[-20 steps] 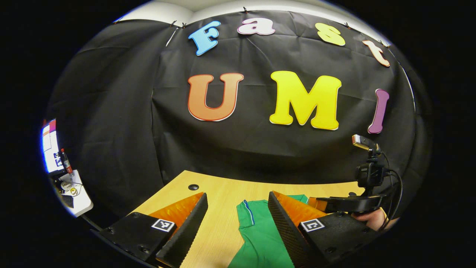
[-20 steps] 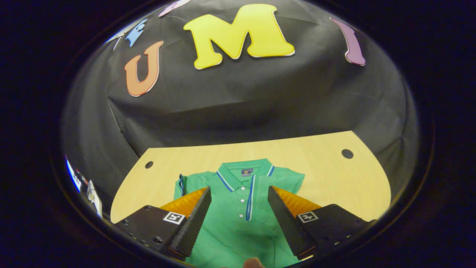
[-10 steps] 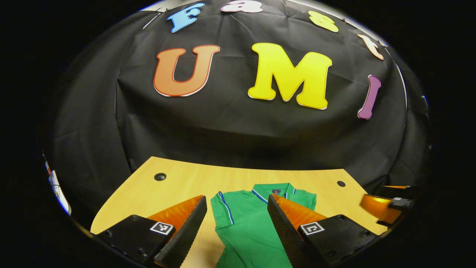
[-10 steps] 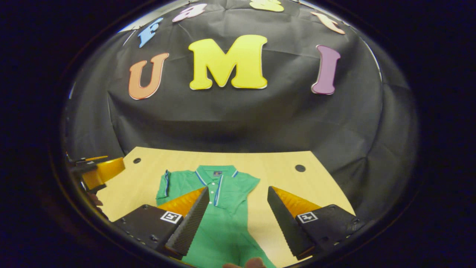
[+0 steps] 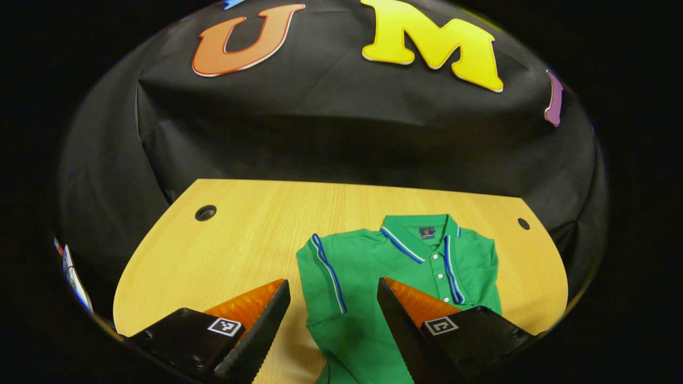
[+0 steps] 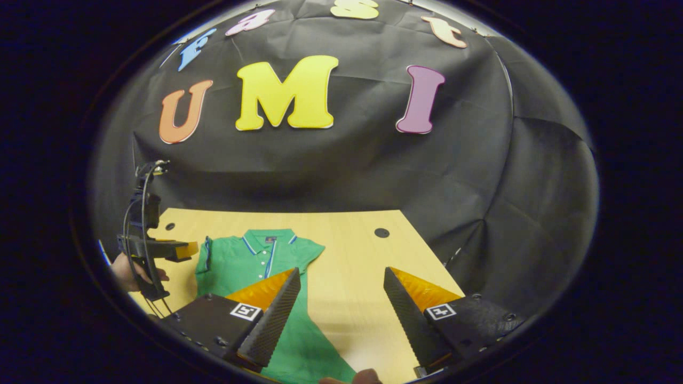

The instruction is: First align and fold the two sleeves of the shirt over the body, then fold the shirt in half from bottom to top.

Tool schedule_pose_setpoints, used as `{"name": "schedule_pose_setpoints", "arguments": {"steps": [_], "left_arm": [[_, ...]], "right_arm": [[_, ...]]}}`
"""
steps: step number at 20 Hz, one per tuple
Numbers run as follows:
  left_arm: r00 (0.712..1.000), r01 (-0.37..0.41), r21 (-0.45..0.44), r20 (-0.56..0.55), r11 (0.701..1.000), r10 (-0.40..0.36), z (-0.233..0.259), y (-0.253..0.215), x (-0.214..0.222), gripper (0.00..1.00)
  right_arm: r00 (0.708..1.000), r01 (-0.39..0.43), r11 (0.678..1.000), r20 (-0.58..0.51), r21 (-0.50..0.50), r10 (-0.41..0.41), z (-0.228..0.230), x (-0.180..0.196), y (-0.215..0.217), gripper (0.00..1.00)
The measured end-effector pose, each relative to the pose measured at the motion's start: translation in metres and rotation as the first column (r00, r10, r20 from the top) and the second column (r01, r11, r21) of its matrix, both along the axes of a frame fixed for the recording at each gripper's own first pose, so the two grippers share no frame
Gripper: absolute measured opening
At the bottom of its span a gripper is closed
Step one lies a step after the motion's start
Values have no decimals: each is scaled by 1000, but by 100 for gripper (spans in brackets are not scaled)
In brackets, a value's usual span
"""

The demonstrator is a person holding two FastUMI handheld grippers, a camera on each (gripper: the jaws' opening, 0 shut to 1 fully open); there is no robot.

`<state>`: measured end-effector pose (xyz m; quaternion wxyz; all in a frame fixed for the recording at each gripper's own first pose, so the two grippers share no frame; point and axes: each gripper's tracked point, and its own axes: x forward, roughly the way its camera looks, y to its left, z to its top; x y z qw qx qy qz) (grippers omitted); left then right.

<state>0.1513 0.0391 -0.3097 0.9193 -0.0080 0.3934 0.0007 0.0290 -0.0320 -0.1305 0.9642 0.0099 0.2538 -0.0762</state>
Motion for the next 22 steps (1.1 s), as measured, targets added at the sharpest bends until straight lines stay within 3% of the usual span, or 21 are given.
{"name": "schedule_pose_setpoints", "arguments": {"steps": [6, 13, 14, 15, 16, 17, 22], "left_arm": [[991, 23, 41, -135, 999, -17, -63, 5, 10, 100], [983, 31, 14, -183, 999, -28, -86, 3, 10, 99], [982, 30, 14, -185, 999, -27, -87, 6, 10, 88], [983, 28, 7, -183, 1000, -27, -87, 9, 9, 88], [983, 28, -1, -181, 1000, -28, -87, 10, 9, 78], [983, 31, -4, -182, 1000, -31, -87, 13, 8, 75], [978, 57, -13, -199, 998, -59, -82, 20, 8, 23]], "right_arm": [[996, -29, 999, -80, -17, 27, -28, -5, 1, 95], [993, -37, 999, -113, -3, 36, -37, 0, 1, 95], [994, -30, 1000, -107, 2, 30, -36, 3, 0, 95], [995, -20, 1000, -102, 8, 21, -36, 5, -3, 97], [995, -12, 1000, -102, 17, 14, -36, 6, -4, 95], [994, -7, 1000, -105, 30, 10, -39, 7, -5, 95], [993, -27, 997, -113, 76, 36, -51, 9, 5, 95]]}}
